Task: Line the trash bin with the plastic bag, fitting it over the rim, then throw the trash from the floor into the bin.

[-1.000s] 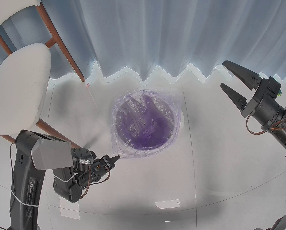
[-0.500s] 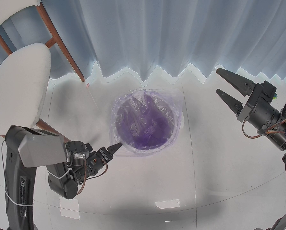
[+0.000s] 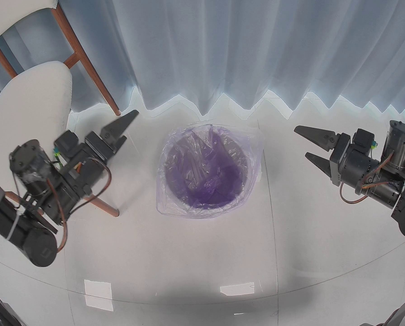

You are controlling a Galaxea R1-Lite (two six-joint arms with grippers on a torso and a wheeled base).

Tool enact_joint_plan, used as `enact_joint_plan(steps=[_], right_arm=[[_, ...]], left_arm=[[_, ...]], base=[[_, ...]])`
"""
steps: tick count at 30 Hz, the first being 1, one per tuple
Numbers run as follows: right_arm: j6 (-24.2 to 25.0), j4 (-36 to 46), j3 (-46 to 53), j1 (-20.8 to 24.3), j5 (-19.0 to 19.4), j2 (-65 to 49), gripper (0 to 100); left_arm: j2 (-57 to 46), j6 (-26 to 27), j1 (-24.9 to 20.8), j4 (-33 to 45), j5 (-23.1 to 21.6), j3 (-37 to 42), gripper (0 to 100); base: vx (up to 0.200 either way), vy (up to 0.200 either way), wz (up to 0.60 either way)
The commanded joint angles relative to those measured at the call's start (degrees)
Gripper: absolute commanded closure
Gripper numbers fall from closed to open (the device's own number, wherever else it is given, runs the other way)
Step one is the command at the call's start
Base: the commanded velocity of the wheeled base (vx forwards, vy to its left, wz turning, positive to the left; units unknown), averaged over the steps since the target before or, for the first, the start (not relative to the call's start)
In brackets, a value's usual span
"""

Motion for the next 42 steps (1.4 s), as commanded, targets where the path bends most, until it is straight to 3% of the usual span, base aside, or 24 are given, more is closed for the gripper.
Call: enact_joint_plan(steps=[1, 3, 7, 11, 15, 22, 27, 34, 42], right_arm=[[-7.3, 7.0, -9.4, -5.6, -0.3, 13.4, 0], [-11.9, 9.6, -12.7, -6.4, -2.2, 18.0, 0], [-17.4, 12.5, -18.5, -6.3, -11.2, 23.8, 0], [-18.4, 20.5, -24.9, -6.1, -12.0, 26.6, 0], [-20.5, 30.4, -32.0, -5.6, -13.1, 31.3, 0], [-23.9, 30.3, -39.2, -4.9, -17.9, 42.3, 0], [-28.3, 28.3, -39.8, -2.7, -17.9, 46.5, 0], [-31.5, 24.0, -43.3, 1.3, -17.8, 51.8, 0], [-31.5, 24.1, -50.8, 4.3, -17.8, 57.1, 0]], left_arm=[[-16.4, 0.9, 1.1, 0.1, -3.7, 2.6, 0], [-19.1, 1.8, 2.7, 0.2, -6.0, 2.7, 0], [-23.8, 1.3, 8.6, 0.2, -15.0, 2.9, 0], [-26.6, 0.7, 13.0, 0.4, -20.7, 3.0, 0], [-26.9, 0.6, 13.4, 0.4, -21.3, 3.0, 0], [-26.8, 0.8, 13.4, 0.3, -21.1, 3.2, 0], [-27.8, 1.0, 17.2, 0.4, -21.9, 5.8, 0], [-33.1, 1.1, 23.1, 8.1, -29.4, 6.1, 0], [-35.1, 1.1, 23.3, 10.2, -30.4, 5.9, 0]], base=[[0.000, 0.000, 0.00], [0.000, 0.000, 0.00], [0.000, -0.150, 0.00], [0.000, -0.200, 0.00], [0.000, -0.200, 0.00], [0.000, -0.200, 0.00], [0.000, -0.120, 0.00], [0.171, 0.000, 0.00], [0.200, 0.000, 0.00]])
